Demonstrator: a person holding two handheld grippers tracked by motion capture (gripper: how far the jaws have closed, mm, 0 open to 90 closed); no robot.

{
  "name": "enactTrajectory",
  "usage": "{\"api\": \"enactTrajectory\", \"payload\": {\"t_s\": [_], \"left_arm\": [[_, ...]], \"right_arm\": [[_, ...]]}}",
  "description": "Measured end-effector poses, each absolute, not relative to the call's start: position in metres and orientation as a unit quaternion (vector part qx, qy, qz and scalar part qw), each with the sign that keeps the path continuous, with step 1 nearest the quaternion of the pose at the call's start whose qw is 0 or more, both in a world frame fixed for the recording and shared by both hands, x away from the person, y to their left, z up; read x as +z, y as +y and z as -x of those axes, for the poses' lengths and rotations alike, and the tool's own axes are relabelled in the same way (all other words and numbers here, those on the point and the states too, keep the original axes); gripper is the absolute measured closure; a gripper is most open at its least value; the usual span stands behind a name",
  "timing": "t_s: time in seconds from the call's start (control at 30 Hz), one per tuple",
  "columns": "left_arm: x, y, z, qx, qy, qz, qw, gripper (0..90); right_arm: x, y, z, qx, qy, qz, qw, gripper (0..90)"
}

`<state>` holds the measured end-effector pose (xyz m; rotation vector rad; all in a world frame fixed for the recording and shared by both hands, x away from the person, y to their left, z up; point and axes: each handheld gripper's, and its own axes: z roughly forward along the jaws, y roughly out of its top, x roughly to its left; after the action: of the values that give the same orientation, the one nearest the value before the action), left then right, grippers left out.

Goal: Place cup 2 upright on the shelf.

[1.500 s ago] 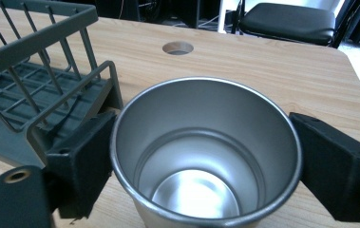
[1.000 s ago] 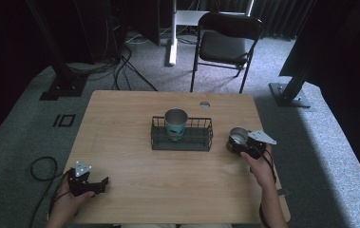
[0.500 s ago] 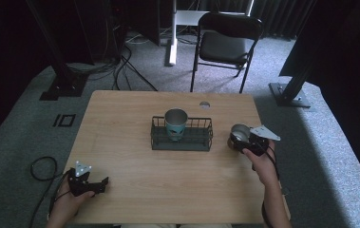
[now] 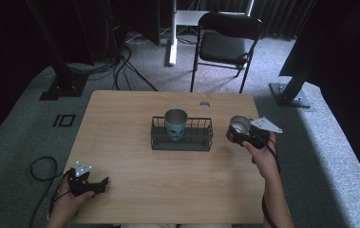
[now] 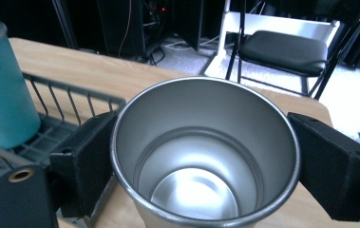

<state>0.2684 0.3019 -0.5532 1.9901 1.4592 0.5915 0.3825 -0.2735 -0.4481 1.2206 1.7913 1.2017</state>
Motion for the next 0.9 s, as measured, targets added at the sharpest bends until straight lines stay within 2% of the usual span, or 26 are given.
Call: {"api": "enactTrajectory", "payload": {"t_s": [0.53,0.9], "left_arm": [[-0.553,0.302,-0.268,0.223,0.549,-0.749,0.297,2.1],[-0.553,0.302,-0.268,0.223,0.549,-0.749,0.297,2.2]], "right_arm": [[-0.414,-0.247,-0.389,0.481,0.690,-0.433,0.324,13.3],[-0.403,-0.217,-0.395,0.490,0.706,-0.406,0.311,13.3]]}}
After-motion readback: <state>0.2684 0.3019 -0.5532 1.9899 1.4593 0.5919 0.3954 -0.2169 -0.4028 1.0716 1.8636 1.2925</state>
